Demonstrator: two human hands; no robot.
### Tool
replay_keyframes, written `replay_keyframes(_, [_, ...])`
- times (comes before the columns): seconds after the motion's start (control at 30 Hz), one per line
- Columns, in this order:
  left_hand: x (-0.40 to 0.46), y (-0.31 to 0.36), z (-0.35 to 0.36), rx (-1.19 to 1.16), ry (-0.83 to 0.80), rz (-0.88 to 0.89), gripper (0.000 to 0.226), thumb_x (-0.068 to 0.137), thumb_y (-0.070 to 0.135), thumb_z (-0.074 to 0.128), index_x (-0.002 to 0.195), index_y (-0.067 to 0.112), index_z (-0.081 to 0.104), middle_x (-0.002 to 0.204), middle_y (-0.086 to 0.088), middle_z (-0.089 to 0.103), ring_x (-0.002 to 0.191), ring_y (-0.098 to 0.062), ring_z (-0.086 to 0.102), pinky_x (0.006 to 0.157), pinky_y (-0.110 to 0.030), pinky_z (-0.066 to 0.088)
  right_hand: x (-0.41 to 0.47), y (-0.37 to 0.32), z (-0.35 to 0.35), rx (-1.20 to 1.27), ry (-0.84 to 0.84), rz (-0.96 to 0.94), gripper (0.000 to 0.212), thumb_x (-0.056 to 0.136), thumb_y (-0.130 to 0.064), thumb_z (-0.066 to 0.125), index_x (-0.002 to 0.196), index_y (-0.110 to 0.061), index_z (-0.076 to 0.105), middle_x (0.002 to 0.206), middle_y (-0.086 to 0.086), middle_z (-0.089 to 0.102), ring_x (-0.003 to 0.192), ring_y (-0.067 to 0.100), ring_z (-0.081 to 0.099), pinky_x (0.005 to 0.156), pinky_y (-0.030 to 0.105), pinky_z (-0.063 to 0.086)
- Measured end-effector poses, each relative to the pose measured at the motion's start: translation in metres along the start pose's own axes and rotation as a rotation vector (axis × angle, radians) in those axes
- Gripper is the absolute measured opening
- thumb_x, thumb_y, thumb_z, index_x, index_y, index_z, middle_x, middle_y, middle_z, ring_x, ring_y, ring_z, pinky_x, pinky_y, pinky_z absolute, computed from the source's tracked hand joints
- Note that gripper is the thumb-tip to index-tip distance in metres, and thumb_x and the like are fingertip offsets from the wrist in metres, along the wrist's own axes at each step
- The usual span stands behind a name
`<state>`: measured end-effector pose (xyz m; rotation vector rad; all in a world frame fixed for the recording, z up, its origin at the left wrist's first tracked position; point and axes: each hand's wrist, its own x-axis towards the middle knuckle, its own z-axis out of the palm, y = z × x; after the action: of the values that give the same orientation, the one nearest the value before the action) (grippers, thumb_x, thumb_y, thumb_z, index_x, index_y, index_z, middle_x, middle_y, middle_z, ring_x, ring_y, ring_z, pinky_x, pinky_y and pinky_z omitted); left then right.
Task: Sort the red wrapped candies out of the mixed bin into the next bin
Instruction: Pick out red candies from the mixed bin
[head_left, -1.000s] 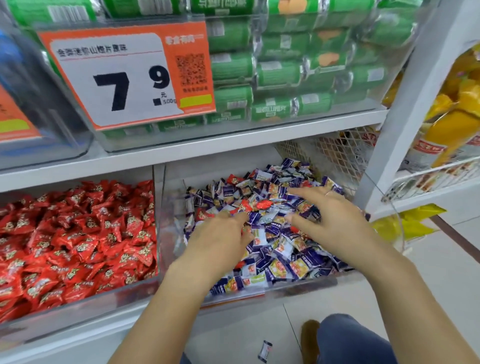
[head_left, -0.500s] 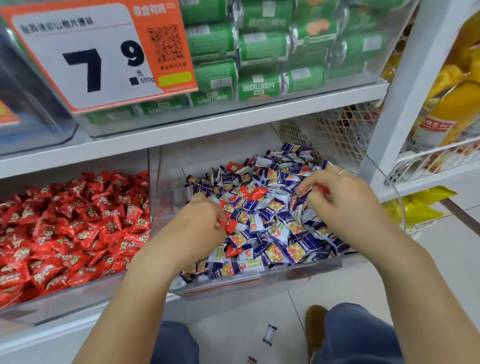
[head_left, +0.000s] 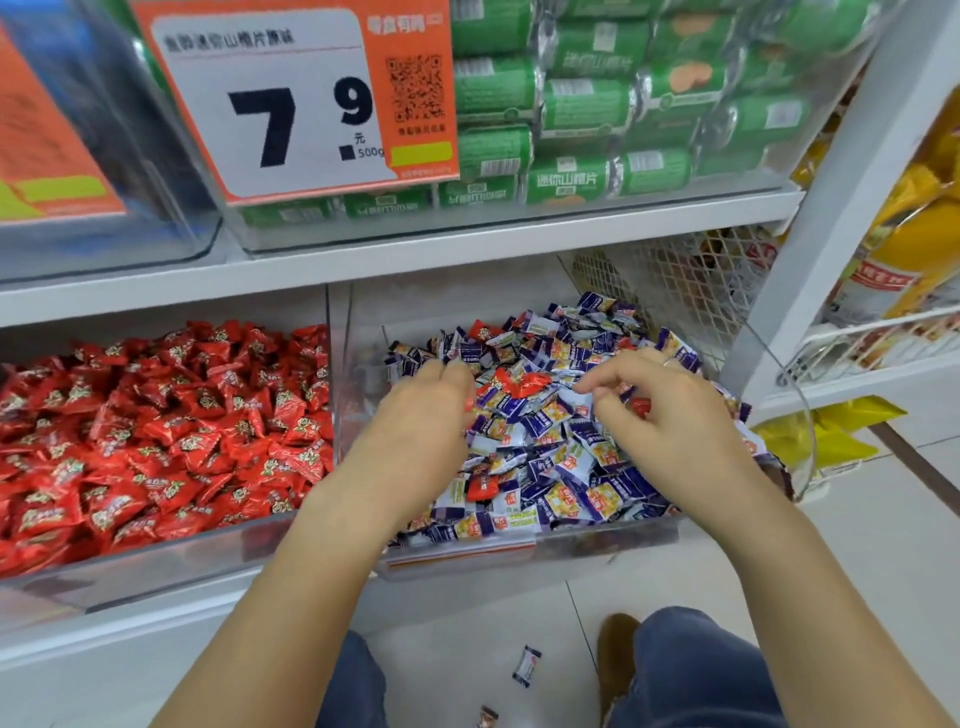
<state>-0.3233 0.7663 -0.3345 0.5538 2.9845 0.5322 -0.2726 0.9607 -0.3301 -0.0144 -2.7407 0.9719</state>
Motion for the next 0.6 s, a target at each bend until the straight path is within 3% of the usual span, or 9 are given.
replay_keyframes(0.17, [-0.014,-0.012,-0.051,-0.211,0.191,-0.03,0.01,0.096,0.019,0.049,0.103,0.024,0.044,0.087,0.007,0.042,0.077,-0.013,0.043,0.068,-0.024,0.028,0.04,-0.021,0.014,-0.209,-0.122,-0.055,0.02,0.092,-0.028,0.053,0.108,-0.031,0.065,0.1,-0.01,0.057,0.075,-0.003,0.05,0.068,0.025,0.041])
replay_keyframes(0.27, [-0.029,-0.03,-0.065,-0.247,0.218,-0.032,0.012,0.095,0.02,0.051,0.103,0.026,0.046,0.079,0.013,0.044,0.068,-0.004,0.043,0.06,-0.026,0.024,0.076,-0.027,0.033,-0.496,-0.364,-0.082,0.034,0.092,-0.034,0.054,0.125,-0.029,0.059,0.122,0.005,0.058,0.104,0.023,0.058,0.086,0.033,0.048])
replay_keyframes(0.3, [-0.035,-0.04,-0.067,-0.228,0.244,-0.053,0.012,0.094,0.019,0.053,0.105,0.024,0.049,0.079,0.012,0.047,0.069,-0.005,0.044,0.062,-0.027,0.024,0.084,-0.028,0.038,-0.583,-0.485,-0.062,0.037,0.091,-0.035,0.055,0.127,-0.028,0.057,0.126,0.005,0.058,0.106,0.024,0.058,0.088,0.034,0.049])
replay_keyframes(0.37, [-0.046,-0.067,-0.072,-0.152,0.314,-0.161,0.018,0.092,0.018,0.055,0.11,0.018,0.055,0.091,-0.002,0.057,0.082,-0.024,0.054,0.07,-0.031,0.031,0.092,-0.028,0.047,-0.665,-0.621,-0.008,0.034,0.089,-0.035,0.058,0.121,-0.025,0.061,0.116,0.001,0.063,0.091,0.02,0.06,0.08,0.03,0.049])
replay_keyframes(0.47, [-0.051,-0.105,-0.078,-0.069,0.302,-0.295,0.039,0.09,0.024,0.058,0.127,0.017,0.05,0.119,-0.017,0.052,0.103,-0.041,0.053,0.085,-0.043,0.041,0.094,-0.024,0.055,-0.742,-0.514,-0.055,0.017,0.089,-0.024,0.055,0.098,-0.013,0.066,0.093,0.003,0.067,0.075,0.02,0.058,0.068,0.03,0.049])
replay_keyframes(0.6, [-0.054,-0.125,-0.076,0.037,0.24,-0.306,0.054,0.088,0.036,0.059,0.137,0.017,0.046,0.139,-0.02,0.039,0.126,-0.046,0.034,0.107,-0.05,0.03,0.088,-0.018,0.064,-0.914,-0.388,-0.132,0.014,0.094,-0.016,0.045,0.09,-0.008,0.055,0.07,0.003,0.051,0.068,0.026,0.048,0.057,0.03,0.036])
